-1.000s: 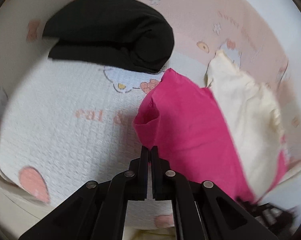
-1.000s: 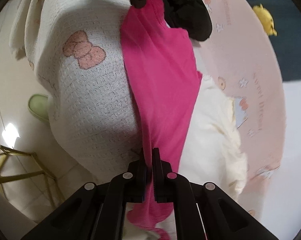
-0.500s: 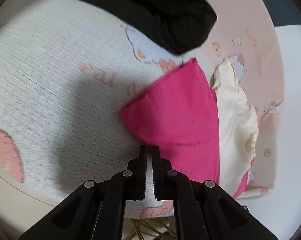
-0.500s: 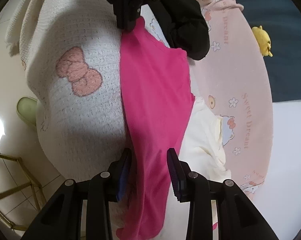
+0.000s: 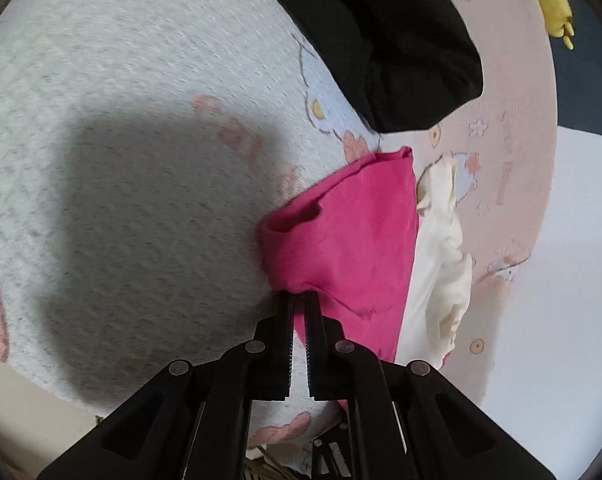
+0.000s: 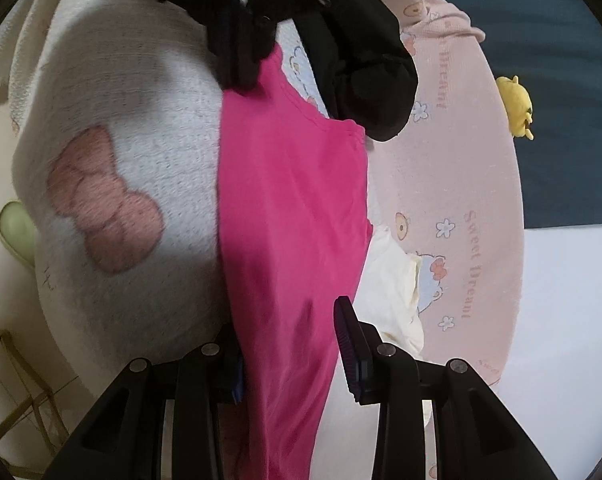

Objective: Fold clothes

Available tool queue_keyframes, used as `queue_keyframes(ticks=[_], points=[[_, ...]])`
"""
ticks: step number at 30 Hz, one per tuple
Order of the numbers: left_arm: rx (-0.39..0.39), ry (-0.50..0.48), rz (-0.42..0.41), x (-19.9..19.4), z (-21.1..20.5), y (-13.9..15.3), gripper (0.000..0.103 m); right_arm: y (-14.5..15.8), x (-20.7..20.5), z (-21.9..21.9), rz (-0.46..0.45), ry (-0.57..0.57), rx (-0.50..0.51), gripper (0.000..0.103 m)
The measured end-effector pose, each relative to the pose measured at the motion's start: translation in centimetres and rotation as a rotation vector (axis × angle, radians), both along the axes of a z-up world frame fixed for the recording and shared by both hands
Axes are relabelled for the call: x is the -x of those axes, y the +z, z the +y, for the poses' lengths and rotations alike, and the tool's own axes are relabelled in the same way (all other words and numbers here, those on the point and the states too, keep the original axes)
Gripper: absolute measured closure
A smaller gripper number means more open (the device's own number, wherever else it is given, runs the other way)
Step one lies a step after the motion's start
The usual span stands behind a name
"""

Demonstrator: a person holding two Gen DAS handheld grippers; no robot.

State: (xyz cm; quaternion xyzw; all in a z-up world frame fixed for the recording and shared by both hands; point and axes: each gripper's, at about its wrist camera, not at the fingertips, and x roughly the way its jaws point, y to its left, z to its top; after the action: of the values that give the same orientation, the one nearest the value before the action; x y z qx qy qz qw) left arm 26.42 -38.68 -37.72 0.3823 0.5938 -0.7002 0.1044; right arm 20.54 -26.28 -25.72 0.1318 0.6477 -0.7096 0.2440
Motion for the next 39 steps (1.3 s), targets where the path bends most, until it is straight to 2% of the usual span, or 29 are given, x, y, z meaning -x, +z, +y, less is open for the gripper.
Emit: queue_keyframes(ticks=[4, 6, 7, 9, 13, 18, 24, 27, 28, 30, 31, 32, 33, 39], points=[[-0.01, 0.046, 0.001, -0.6, 0.4, -0.3, 0.099, 0.2, 0.0, -0.2, -0.006, -0.006, 0.011, 0.068], [-0.037, 0.058, 0.002, -0.9, 0.6, -0.7, 0.099, 0.7, 0.2, 0.1, -0.047, -0.02, 0.038, 0.069], [-0.054, 0.065, 0.005, -1.3, 0.6, -0.7, 0.099, 1.1, 0.5, 0.2, -0.087, -0.036, 0.058, 0.084], [-0.085, 0.088, 0.015, -2.1, 0.9, -1.0, 0.099, 2.0, 1.3, 0.5, -0.193, -0.094, 0.097, 0.103], [-0.118, 0.127, 0.026, -2.4, 1.1, -1.4, 0.099, 3.5, 1.8, 1.1, -0.222, -0.126, 0.144, 0.103], [-0.091, 0.13, 0.013, -1.9, 1.9, -0.9, 0.099, 4.7, 2.0, 1.8, -0.223, -0.148, 0.17, 0.103], [-0.132, 0.175, 0.01, -2.4, 2.8, -1.1, 0.099, 3.8, 1.4, 2.1, -0.23, -0.115, 0.127, 0.103], [-0.154, 0.166, -0.018, -2.3, 3.3, -0.7, 0.099, 4.0, 1.7, 2.1, -0.23, -0.11, 0.13, 0.103], [-0.169, 0.161, 0.001, -2.1, 3.4, -0.6, 0.098, 4.2, 1.8, 2.1, -0.233, -0.113, 0.135, 0.103], [-0.198, 0.151, 0.038, -1.6, 3.6, -0.4, 0.07, 4.6, 1.9, 2.1, -0.241, -0.119, 0.151, 0.103], [-0.216, 0.15, 0.07, -1.3, 3.7, -0.3, 0.032, 4.8, 1.9, 2.2, -0.244, -0.121, 0.157, 0.103], [-0.234, 0.158, 0.125, -1.1, 3.7, -0.2, 0.002, 4.9, 2.0, 2.3, -0.25, -0.129, 0.164, 0.103], [-0.234, 0.161, 0.143, -0.8, 3.7, 0.0, 0.0, 5.1, 2.3, 2.4, -0.26, -0.142, 0.173, 0.103], [-0.111, 0.073, 0.059, 2.2, 4.0, 1.2, 0.0, 5.5, 2.6, 2.7, -0.262, -0.144, 0.184, 0.103]])
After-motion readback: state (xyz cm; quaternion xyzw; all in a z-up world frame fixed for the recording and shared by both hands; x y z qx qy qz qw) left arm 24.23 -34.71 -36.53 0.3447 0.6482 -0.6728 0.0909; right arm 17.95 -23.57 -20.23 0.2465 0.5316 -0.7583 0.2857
